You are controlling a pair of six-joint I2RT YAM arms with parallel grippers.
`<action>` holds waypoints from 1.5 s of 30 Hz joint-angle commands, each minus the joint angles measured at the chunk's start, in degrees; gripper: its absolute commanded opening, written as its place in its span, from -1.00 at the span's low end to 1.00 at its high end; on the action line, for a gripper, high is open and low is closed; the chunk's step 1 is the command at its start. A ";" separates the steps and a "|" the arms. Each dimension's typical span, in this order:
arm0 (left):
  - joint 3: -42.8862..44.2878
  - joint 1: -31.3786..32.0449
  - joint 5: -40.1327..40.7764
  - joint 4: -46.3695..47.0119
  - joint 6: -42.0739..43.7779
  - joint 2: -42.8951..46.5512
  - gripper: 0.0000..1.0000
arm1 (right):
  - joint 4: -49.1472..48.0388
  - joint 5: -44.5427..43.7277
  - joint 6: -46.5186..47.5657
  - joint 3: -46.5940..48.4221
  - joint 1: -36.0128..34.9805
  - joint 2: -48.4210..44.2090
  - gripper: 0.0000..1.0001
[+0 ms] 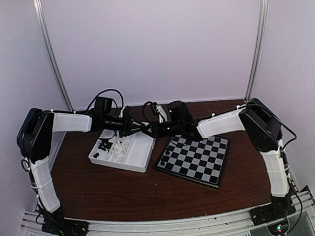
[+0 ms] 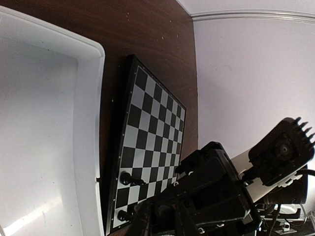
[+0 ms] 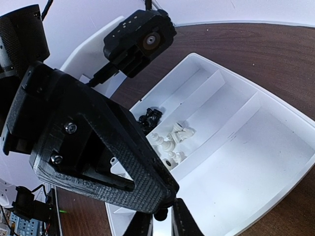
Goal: Set up the chess pieces on the board
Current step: Place the chess piece on the chessboard.
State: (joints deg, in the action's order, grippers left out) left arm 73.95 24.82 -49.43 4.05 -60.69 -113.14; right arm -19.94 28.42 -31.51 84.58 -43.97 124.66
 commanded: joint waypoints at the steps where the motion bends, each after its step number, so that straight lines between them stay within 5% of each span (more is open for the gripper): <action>1: -0.46 0.49 -2.24 3.81 -0.61 2.27 -0.66 | -1.40 0.06 -0.03 1.46 -0.33 1.07 -0.75; 5: -0.82 0.49 -2.18 4.12 -0.70 2.22 -0.63 | -1.54 0.26 -0.22 1.19 -0.33 0.72 -0.97; 19: -3.10 -1.77 0.79 3.97 7.63 5.33 -0.20 | 1.46 0.61 2.30 -5.27 0.16 -6.71 -0.99; 25: -1.88 -2.37 2.82 -3.45 20.98 9.22 -0.18 | 10.39 4.15 7.12 -8.05 0.83 -12.81 -1.00; 31: -3.10 -1.15 3.76 -7.59 35.61 13.80 -0.18 | 31.66 6.96 13.77 -4.64 1.80 -16.77 -1.00; 36: -4.19 3.99 12.27 -12.87 53.33 18.69 -0.19 | 40.46 13.57 15.61 -4.45 3.10 -20.04 -1.00; 45: -14.39 7.23 3.73 4.04 75.53 22.63 -0.12 | 54.74 17.15 21.21 0.36 3.84 -21.68 -1.00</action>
State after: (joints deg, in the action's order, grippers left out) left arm 62.00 31.94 -41.43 -0.12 -0.27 -90.63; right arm 26.55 42.85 -13.69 81.60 -40.56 105.06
